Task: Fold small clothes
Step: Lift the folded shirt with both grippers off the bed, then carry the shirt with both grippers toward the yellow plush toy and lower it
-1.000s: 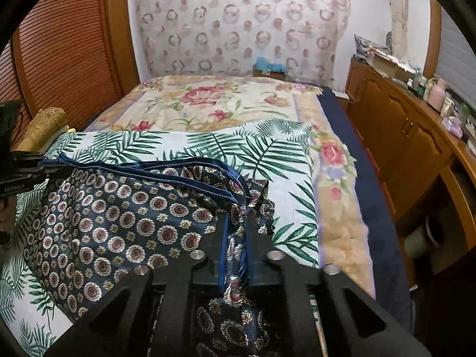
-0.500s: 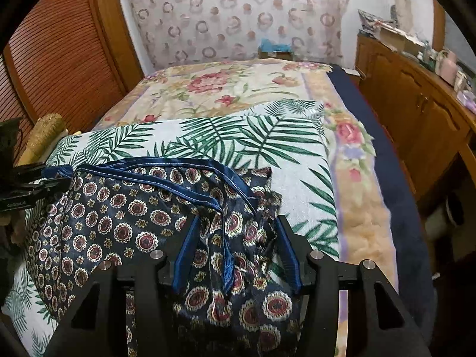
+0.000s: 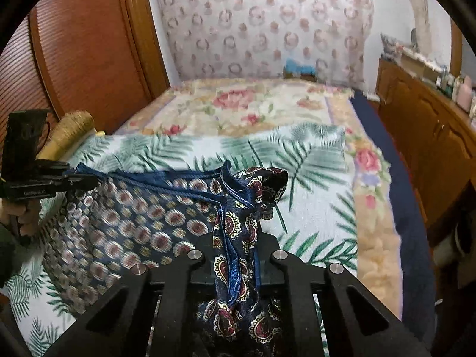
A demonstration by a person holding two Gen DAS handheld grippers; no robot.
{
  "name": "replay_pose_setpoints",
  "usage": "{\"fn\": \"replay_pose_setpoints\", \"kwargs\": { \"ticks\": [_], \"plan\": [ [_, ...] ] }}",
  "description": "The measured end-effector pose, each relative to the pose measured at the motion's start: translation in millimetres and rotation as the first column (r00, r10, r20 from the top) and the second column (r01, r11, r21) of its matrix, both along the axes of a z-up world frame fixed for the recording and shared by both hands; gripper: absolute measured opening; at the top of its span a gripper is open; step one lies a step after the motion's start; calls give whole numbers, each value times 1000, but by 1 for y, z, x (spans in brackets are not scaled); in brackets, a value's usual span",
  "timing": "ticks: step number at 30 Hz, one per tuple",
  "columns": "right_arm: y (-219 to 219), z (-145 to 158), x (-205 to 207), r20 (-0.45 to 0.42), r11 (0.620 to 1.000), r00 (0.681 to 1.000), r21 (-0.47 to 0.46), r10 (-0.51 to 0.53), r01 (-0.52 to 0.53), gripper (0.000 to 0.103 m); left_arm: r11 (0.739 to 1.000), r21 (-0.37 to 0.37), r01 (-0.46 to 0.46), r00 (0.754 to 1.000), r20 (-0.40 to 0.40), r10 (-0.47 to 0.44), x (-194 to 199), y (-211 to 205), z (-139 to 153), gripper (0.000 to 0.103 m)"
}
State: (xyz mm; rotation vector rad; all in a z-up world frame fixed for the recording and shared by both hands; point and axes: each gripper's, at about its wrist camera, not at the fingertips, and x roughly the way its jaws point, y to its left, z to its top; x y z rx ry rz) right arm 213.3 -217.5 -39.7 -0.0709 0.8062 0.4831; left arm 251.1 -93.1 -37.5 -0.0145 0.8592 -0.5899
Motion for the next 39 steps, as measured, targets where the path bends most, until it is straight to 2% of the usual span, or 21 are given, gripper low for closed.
{"fn": "replay_pose_setpoints", "kwargs": {
  "ticks": [5,11,15,22,27,32,35,36,39],
  "plan": [
    [11,39,-22,123,999,992,39,28,-33,13,999,-27,-23,994,107,25,-27,14,37,7],
    [42,79,-35,261,991,959,44,107,-123,13,996,-48,-75,968,238,84,-60,46,81,7],
    [68,93,-33,299,983,941,38,160,-179,13,990,-50,-134,943,299,143,-77,74,102,7],
    [113,110,-17,343,953,895,5,284,-304,13,963,-60,-262,897,353,266,-97,133,116,7],
    [135,104,16,361,923,859,-20,364,-384,13,929,-70,-364,853,377,362,-110,178,118,7],
    [172,110,33,368,872,802,-61,471,-485,13,883,-105,-457,799,388,460,-130,221,115,7],
    [203,109,51,357,829,758,-101,546,-550,13,845,-121,-521,758,389,523,-144,250,107,7],
    [212,109,55,351,811,740,-117,574,-574,13,825,-131,-550,741,379,554,-148,262,101,7],
    [246,100,70,318,754,689,-174,651,-633,13,784,-148,-603,712,345,612,-160,284,81,7]
  ]
}}
